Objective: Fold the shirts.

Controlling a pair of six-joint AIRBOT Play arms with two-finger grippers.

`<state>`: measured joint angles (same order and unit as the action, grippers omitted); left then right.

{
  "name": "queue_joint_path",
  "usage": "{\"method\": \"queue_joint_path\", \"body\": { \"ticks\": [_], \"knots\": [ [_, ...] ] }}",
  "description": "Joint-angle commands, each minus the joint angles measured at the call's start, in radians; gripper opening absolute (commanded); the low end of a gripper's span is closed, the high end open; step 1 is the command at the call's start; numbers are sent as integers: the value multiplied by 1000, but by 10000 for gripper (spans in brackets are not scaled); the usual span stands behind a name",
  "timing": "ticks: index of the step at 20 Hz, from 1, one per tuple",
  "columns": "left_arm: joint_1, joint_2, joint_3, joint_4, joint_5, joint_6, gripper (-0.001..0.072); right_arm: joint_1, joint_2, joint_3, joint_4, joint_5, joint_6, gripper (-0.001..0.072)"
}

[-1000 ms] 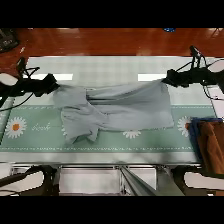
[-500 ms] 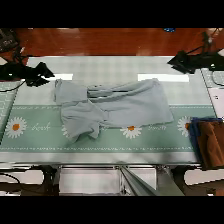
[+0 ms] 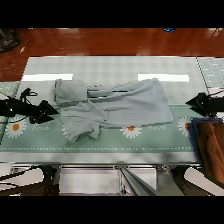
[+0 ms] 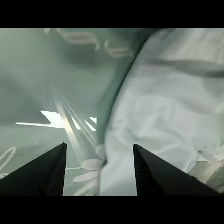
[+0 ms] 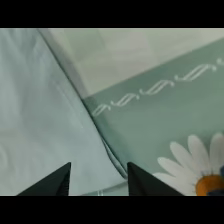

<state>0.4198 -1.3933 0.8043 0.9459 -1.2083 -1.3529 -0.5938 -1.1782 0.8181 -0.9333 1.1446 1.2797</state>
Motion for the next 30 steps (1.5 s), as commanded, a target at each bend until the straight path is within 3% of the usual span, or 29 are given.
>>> {"method": "queue_joint_path", "body": {
  "ticks": [1,3,6,7,8,9,13,19,26,28,30],
  "knots": [
    [1,-25,-87,-142,50,61,505,-32,113,-180,50,-27,-51,406],
    [-21,-62,-87,-234,58,89,505,-32,116,-187,64,-25,-51,406],
    [-101,-120,-84,-256,76,89,478,-32,116,-187,72,-18,-50,406],
    [-113,-126,-78,-246,82,86,350,-33,116,-187,71,-11,-47,406],
    [-114,-126,-69,-240,75,86,141,-33,116,-186,60,-5,-43,406],
    [-111,-123,-53,-240,55,95,20,-33,116,-186,34,0,-30,406],
    [-105,-105,19,-239,-12,112,16,-32,115,-200,-101,76,59,406],
    [-105,-96,56,-240,-16,111,16,-15,42,-229,-40,63,58,405],
    [-105,-96,56,-240,-23,111,16,224,-202,-122,109,-159,70,394],
    [-105,-96,56,-252,-22,111,16,281,-254,-46,137,-156,72,262],
    [-105,-94,57,-289,-23,112,16,349,-293,57,151,-92,2,18]
  ]
}}
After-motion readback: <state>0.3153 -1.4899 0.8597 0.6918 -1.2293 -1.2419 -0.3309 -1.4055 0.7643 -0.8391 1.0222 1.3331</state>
